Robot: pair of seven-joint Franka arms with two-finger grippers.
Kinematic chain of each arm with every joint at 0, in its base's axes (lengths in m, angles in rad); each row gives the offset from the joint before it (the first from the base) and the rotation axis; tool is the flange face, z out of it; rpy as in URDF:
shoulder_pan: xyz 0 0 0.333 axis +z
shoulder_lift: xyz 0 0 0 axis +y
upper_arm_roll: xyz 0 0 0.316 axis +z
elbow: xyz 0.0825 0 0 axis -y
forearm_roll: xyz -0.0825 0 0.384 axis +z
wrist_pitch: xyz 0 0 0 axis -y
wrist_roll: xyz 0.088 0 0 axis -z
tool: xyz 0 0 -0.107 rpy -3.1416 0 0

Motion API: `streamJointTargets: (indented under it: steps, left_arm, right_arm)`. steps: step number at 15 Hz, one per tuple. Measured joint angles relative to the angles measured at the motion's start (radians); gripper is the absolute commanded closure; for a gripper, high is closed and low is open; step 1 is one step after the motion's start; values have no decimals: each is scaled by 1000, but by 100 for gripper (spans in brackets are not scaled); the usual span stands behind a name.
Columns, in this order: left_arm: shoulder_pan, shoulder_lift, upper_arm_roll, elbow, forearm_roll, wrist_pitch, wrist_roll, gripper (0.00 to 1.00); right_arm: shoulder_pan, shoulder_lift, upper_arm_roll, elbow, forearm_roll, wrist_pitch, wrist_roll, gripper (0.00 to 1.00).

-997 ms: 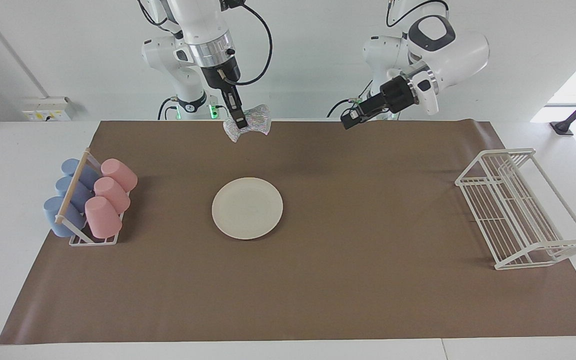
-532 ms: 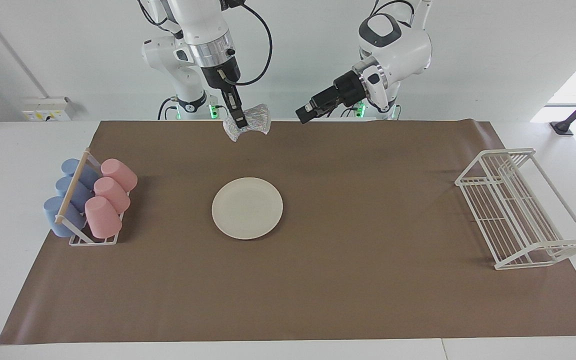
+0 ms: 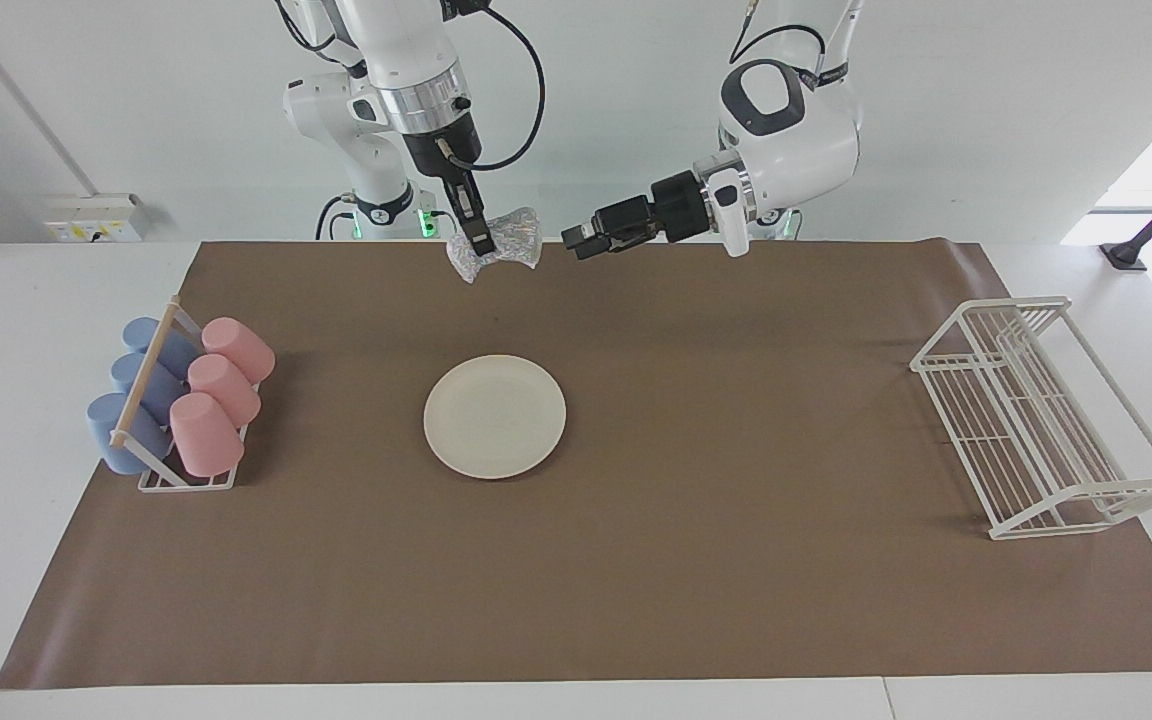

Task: Wipe plate with sponge
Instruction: 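Grasp the sponge with the left gripper while the right gripper releases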

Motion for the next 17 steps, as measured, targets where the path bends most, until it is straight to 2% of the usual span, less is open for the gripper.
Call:
streamJointTargets:
  steps: [2, 4, 6, 7, 9, 10, 11, 15, 16, 17]
  left_arm:
    - [-15, 11, -5, 9, -22, 33, 0, 0]
    - [-48, 23, -10, 17, -35, 62, 0, 7]
    - [-66, 31, -14, 25, -39, 71, 0, 32]
    - [-70, 32, -15, 27, -40, 70, 0, 51]
    - [-76, 32, -15, 27, -40, 52, 0, 77]
    - [-75, 32, -14, 27, -40, 35, 0, 92]
    - [-75, 32, -13, 27, -40, 22, -1, 100]
    - [-75, 32, -13, 27, -40, 13, -3, 100]
    - [-75, 32, -12, 27, -40, 12, -5, 100]
    - [-75, 31, -12, 27, -40, 10, -9, 100]
  right_arm:
    - [6, 0, 0, 0, 0, 0, 0, 100]
    - [10, 0, 0, 0, 0, 0, 0, 100]
    - [10, 0, 0, 0, 0, 0, 0, 100]
    - [10, 0, 0, 0, 0, 0, 0, 100]
    - [10, 0, 0, 0, 0, 0, 0, 100]
    - [10, 0, 0, 1, 0, 0, 0, 100]
    - [10, 0, 0, 1, 0, 0, 0, 100]
    - [11, 0, 0, 1, 0, 0, 0, 100]
    - [11, 0, 0, 1, 0, 0, 0, 76]
    - [11, 0, 0, 1, 0, 0, 0, 38]
